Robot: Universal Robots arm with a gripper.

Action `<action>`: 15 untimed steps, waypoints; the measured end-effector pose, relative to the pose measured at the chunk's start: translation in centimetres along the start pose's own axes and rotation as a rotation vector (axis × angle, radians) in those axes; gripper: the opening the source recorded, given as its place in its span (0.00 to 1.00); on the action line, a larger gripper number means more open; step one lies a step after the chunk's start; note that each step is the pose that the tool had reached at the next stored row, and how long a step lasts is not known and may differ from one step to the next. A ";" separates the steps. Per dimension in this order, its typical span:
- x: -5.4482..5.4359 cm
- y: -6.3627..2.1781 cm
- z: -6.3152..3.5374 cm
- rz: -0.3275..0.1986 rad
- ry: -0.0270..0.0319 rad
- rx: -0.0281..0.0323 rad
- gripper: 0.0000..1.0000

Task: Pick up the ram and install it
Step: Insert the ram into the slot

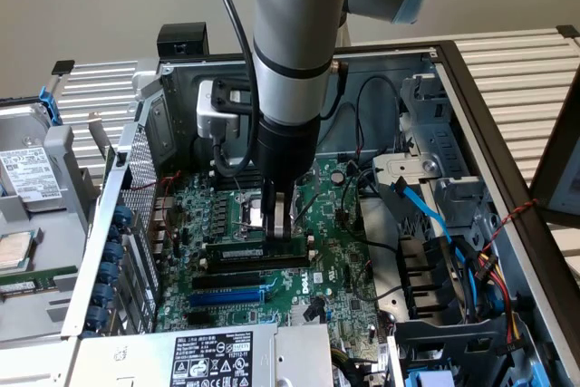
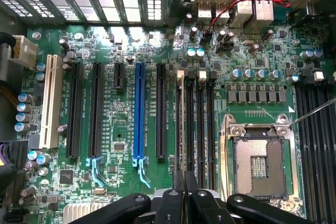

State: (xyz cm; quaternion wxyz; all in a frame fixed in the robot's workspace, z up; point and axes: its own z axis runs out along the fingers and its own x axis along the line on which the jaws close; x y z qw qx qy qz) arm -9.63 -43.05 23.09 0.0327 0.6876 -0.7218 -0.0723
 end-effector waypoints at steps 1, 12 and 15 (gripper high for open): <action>0.0 0.00 0.01 0.000 0.0001 0.0001 0.13; 0.0 0.00 0.01 0.000 0.0001 0.0002 0.14; 0.0 0.00 0.01 0.000 0.0000 0.0002 0.20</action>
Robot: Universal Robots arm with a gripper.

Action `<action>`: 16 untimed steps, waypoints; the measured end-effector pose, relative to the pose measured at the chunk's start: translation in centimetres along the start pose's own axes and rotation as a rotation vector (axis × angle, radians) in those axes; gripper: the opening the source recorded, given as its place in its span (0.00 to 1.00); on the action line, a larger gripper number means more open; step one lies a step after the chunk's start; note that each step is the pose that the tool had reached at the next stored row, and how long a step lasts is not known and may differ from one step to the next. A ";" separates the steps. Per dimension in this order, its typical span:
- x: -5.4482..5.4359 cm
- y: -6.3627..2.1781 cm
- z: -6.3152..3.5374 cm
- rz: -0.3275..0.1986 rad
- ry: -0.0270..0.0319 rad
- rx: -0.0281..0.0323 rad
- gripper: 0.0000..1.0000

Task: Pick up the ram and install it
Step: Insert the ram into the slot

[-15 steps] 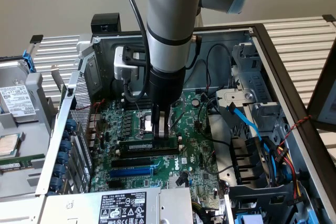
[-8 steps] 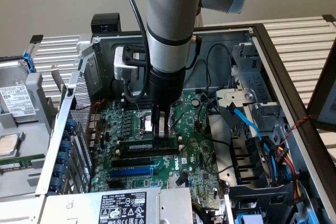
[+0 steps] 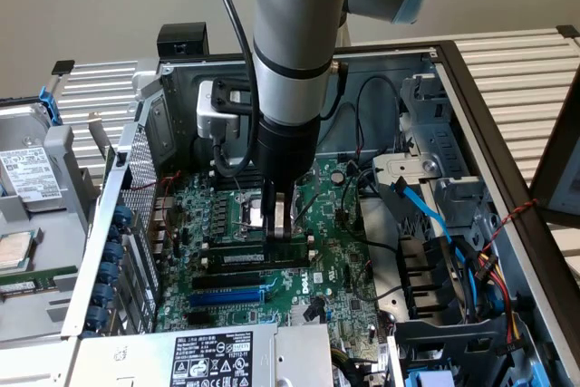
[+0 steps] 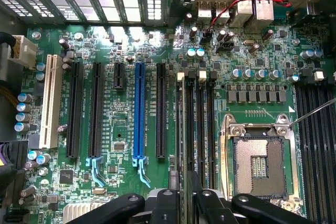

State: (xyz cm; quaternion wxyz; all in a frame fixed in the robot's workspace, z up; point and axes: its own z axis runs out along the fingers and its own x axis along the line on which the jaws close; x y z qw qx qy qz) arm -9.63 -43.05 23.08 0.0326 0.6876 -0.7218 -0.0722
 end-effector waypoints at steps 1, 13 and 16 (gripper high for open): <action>0.0 0.00 0.00 0.000 0.0000 0.0000 0.20; -0.1 0.15 -0.98 -0.005 -0.0005 0.0205 0.20; -0.1 0.16 -1.05 -0.010 -0.0013 0.0610 0.20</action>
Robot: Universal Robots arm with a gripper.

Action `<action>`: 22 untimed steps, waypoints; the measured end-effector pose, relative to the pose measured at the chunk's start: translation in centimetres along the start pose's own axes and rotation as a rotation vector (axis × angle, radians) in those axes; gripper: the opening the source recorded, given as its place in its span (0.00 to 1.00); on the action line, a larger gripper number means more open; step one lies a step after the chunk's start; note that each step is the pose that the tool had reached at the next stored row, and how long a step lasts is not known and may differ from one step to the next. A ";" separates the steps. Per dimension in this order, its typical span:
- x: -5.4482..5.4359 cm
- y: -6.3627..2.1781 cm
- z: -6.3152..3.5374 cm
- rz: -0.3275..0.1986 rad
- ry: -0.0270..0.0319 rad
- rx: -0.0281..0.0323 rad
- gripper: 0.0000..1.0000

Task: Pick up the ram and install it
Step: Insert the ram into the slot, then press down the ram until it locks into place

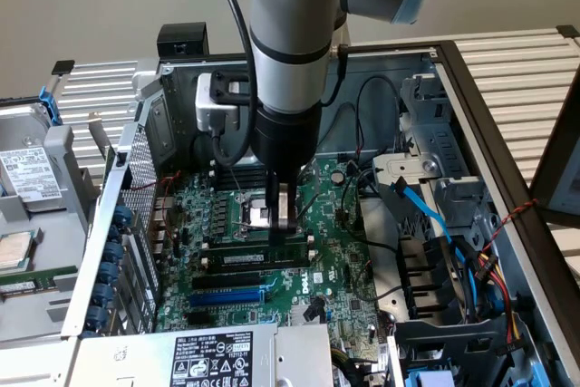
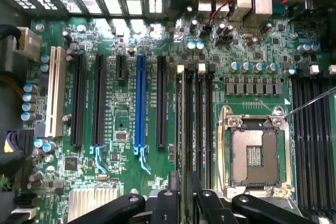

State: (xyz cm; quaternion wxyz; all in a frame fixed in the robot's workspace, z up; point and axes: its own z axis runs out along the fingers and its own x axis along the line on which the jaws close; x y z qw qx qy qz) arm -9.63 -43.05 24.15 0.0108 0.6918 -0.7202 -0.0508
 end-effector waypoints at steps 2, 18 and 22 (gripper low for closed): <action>0.0 0.00 0.01 -0.002 0.0028 0.0293 0.20; 0.0 0.00 0.00 -0.002 0.0035 0.0309 0.18; 0.0 0.00 0.00 -0.002 0.0036 0.0309 0.11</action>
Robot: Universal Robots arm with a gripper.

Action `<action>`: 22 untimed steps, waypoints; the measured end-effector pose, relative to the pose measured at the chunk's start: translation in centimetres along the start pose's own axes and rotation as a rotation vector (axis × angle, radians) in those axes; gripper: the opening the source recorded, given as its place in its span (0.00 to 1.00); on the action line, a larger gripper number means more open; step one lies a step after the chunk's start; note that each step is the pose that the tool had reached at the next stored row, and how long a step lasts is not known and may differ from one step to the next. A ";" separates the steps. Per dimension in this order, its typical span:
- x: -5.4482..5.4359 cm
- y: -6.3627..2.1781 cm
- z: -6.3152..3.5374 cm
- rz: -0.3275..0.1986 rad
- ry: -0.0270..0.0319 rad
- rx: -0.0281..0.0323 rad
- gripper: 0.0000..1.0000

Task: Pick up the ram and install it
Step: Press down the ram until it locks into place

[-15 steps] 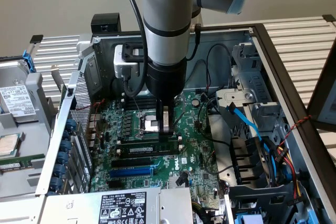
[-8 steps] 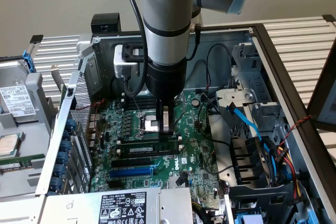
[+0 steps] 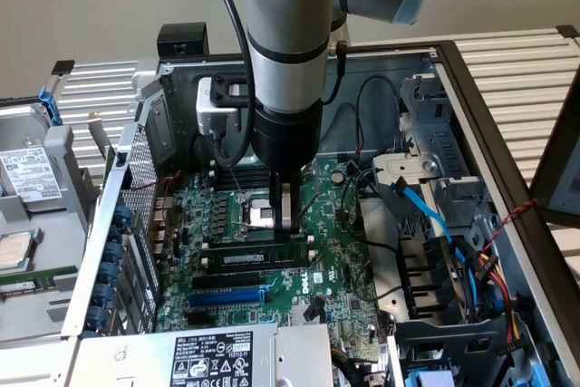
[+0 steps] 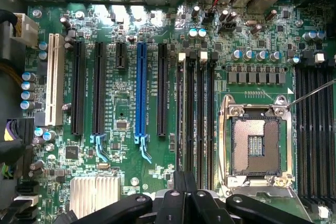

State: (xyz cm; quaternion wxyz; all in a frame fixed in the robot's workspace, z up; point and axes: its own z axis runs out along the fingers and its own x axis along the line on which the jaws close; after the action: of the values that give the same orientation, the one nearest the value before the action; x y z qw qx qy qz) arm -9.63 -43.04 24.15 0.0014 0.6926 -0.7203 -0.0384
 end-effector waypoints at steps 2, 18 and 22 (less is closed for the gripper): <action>0.0 0.02 0.05 0.000 0.0001 0.0014 0.11; 0.0 -0.05 1.18 0.000 0.0003 0.0034 0.11; 0.0 -0.06 1.34 0.000 0.0002 0.0038 0.11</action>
State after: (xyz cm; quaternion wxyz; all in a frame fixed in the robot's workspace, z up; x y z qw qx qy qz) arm -9.64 -42.98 22.81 0.0001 0.6927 -0.7203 -0.0370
